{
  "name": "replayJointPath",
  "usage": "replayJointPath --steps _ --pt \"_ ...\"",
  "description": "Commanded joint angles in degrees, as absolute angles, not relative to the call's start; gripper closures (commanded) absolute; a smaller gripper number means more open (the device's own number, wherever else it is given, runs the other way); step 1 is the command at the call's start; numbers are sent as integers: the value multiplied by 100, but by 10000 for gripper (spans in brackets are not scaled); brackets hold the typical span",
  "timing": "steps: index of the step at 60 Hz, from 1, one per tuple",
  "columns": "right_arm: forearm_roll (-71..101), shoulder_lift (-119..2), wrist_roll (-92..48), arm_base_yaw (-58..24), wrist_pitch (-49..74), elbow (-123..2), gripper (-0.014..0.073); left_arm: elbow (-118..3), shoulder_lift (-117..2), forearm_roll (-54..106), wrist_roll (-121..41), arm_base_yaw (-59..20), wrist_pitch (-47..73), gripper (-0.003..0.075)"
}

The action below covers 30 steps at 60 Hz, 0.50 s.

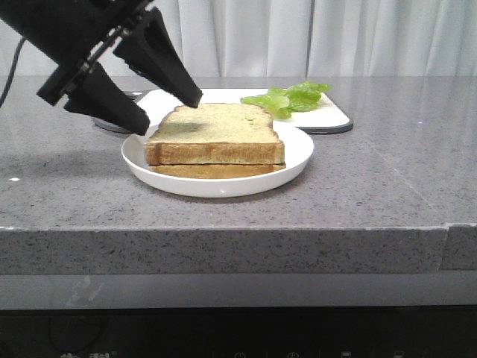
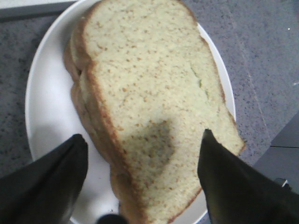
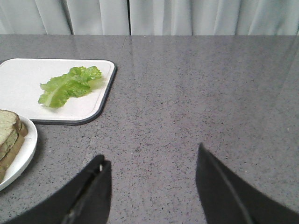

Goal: Left arm grabs bread, right arm adds lettuce
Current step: 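Lower the left gripper onto the top bread slice and close it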

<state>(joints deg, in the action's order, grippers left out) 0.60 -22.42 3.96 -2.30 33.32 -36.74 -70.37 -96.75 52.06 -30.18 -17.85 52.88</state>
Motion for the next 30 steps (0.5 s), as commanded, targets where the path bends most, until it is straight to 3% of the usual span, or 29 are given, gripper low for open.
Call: replayJointPath --steps 1,11,30 --pt "0 -2337 360 -196 2836 -3818 167 -7263 -9568 5500 -3035 -1832 5240 227" --pt "0 -2337 360 -196 2836 -3818 167 -7313 -9628 5628 -3035 -1832 5286 233" --pt "0 -2337 360 -196 2836 -3818 167 -7313 -9685 5628 -3035 -1832 5433 484"
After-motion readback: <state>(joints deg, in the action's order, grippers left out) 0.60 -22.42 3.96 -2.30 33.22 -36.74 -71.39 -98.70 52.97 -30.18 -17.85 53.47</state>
